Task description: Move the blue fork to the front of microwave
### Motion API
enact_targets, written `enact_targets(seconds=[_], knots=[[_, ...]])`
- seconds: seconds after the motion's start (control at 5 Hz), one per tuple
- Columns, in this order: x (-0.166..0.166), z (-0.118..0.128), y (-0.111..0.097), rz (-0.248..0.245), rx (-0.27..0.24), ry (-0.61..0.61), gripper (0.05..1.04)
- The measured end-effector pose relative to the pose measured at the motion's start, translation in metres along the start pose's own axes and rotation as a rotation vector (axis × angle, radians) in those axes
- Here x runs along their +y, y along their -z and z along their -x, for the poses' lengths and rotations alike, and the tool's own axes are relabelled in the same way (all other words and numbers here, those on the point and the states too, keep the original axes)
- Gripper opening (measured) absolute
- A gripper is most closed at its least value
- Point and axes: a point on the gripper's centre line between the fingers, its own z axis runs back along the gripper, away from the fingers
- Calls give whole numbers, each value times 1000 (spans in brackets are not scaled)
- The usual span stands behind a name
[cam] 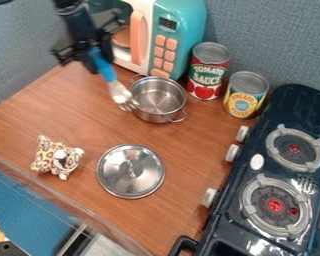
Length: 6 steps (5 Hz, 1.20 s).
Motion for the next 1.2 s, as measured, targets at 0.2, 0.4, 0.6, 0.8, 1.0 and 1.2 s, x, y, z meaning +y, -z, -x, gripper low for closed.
enact_targets(seconds=[0.2, 0.4, 0.6, 0.8, 1.0, 1.2], knots=[[18, -44, 19, -36, -43, -121, 374], [27, -76, 42, -32, -83, -199, 374], [31, -89, 64, -72, -67, -242, 374], [29, -97, 86, -100, -39, -253, 374], [27, -102, 107, -127, -16, -262, 374], [21, -106, 116, -133, 6, -254, 374]])
